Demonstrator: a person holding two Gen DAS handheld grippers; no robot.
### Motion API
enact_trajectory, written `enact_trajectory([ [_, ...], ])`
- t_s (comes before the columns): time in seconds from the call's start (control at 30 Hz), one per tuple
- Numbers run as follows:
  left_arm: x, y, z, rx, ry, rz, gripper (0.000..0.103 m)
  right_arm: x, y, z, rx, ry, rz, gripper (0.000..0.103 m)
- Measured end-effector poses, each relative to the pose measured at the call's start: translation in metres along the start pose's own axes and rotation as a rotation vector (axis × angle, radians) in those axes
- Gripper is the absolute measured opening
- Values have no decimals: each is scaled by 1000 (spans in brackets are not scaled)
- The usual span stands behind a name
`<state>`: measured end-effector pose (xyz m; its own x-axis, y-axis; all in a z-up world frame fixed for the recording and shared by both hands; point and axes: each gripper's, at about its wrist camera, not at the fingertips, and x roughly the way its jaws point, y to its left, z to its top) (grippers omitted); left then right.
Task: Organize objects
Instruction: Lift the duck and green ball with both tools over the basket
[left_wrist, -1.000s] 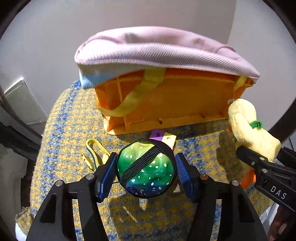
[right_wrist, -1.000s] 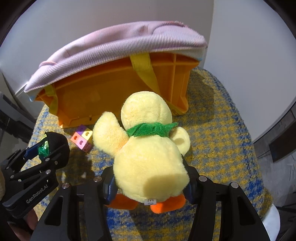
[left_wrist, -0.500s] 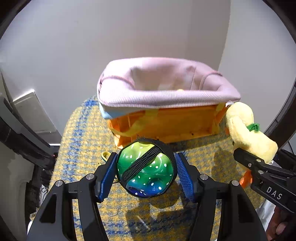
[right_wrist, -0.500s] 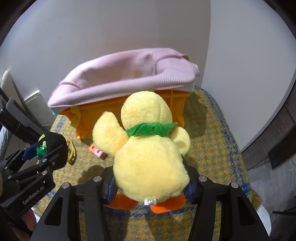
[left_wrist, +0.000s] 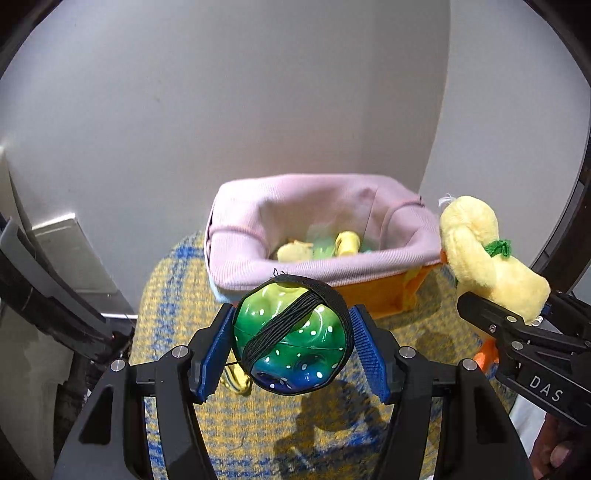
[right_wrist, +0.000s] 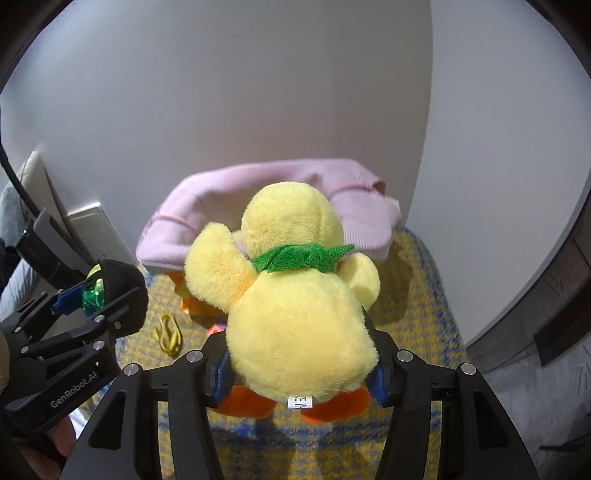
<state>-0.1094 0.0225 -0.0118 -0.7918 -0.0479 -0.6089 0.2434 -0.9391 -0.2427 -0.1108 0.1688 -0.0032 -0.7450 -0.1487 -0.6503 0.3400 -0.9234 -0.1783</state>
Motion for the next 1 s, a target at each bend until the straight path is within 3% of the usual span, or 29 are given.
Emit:
enact_trajectory([
  [0.57, -11, -3, 49, 16, -47, -21, 62, -6, 0, 60, -32, -76, 26, 56],
  [1.0, 17, -2, 84, 14, -34, -62, 62, 23, -11, 104, -22, -79, 28, 56],
])
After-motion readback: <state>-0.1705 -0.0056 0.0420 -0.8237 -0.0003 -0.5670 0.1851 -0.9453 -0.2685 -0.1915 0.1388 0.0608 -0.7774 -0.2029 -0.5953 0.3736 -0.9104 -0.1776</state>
